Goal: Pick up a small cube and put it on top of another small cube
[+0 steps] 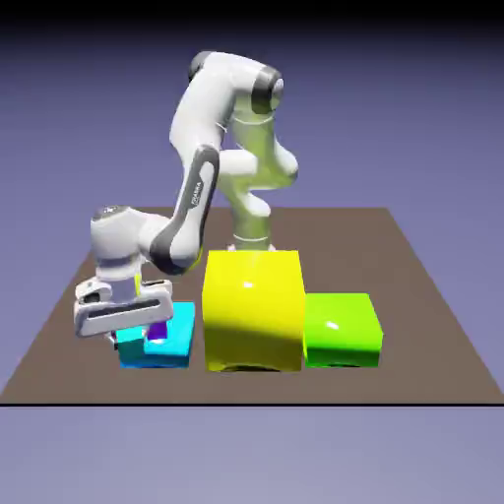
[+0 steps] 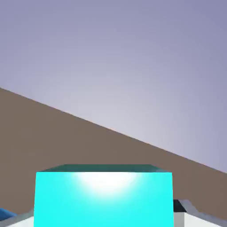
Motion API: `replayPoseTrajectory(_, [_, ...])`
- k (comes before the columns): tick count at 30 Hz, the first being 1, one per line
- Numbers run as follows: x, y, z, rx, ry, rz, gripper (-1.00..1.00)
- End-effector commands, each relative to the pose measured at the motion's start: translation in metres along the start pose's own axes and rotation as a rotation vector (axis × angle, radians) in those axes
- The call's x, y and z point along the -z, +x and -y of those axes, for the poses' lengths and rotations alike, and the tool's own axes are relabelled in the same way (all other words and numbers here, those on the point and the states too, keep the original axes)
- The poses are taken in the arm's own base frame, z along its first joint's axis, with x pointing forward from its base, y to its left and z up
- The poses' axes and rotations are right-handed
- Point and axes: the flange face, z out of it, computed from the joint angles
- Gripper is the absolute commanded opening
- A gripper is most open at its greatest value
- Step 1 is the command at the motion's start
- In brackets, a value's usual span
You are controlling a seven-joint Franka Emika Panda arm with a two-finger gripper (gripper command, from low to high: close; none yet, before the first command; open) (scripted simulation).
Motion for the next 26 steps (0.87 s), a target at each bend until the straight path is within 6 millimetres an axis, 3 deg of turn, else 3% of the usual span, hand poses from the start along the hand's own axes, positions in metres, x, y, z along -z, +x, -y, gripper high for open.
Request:
replayPoseTrajectory(1, [0.012,-0.004,-0.005,0.001,-0.002,-0.001,-1.0])
replayPoseTrajectory(7, [0.068,-0.037,-0.034,-0.002,0.008,0.005,-1.0])
replayPoseTrajectory(10, [0.08,-0.049,-0.042,-0.004,0.017,0.011,-1.0])
replayPoseTrajectory(17, [0.01,-0.052,-0.043,-0.004,0.017,0.011,-1.0])
replayPoseTrajectory(18, [0.01,-0.052,-0.043,-0.004,0.017,0.011,1.0])
replayPoseTrajectory(19, [0.01,-0.052,-0.043,-0.004,0.017,0.011,1.0])
replayPoseTrajectory(26, [0.08,-0.049,-0.042,-0.004,0.017,0.011,1.0])
